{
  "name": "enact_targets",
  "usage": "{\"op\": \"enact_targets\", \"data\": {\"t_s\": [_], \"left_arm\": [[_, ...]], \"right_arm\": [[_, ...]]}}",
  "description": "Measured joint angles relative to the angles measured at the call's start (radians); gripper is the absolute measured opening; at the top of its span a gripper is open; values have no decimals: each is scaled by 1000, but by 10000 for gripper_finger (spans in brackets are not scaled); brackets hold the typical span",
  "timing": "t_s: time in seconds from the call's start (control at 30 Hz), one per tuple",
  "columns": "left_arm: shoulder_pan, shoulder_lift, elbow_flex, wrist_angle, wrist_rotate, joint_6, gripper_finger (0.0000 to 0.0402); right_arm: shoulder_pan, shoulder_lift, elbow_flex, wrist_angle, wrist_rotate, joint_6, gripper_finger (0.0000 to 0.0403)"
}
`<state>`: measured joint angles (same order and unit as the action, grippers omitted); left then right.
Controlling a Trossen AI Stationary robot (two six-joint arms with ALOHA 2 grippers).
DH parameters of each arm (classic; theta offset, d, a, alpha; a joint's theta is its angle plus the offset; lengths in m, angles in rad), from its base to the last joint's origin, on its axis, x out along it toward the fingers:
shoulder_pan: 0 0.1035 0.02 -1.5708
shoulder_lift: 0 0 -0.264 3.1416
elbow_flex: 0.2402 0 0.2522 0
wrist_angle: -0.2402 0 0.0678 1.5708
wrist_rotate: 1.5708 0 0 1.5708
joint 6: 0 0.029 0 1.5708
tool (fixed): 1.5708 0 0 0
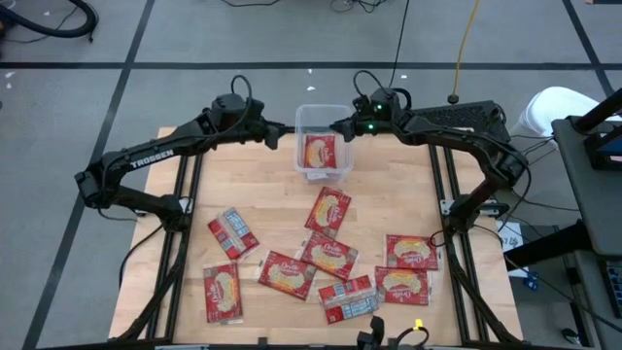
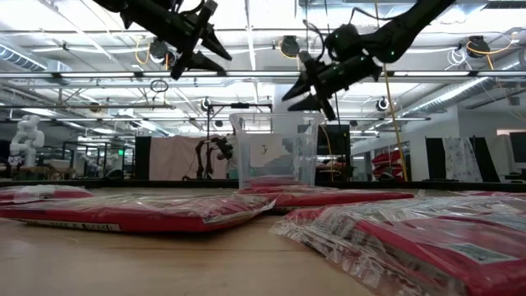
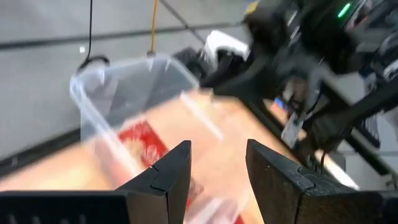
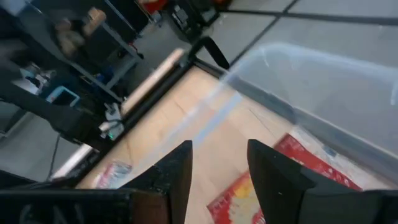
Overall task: Sort popcorn bags into baskets
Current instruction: Put the red popcorn bag into the transparent container
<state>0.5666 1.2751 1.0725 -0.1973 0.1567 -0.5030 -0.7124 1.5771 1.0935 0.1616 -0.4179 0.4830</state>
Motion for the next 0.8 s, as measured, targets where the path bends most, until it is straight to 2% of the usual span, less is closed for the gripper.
{"op": "enact_targets", "data": {"t_s": [0.07,0.23,0.47,0.57,0.8], "left_arm": [[-7,0,0,-52,5,-9,157],[-8,0,0,-268,46,-145,156],[-49,0,0,-507,49,-127,157],[-72,0,0,-553,44,-127,157],[-143,0,0,-556,44,-162,157]], "right_arm": [[1,-29,0,-1,-1,7,149],[10,-118,1,-78,-1,29,149],[40,-236,1,-305,3,28,149],[56,-282,2,-388,5,27,149],[87,-362,2,-589,88,5,149]]}}
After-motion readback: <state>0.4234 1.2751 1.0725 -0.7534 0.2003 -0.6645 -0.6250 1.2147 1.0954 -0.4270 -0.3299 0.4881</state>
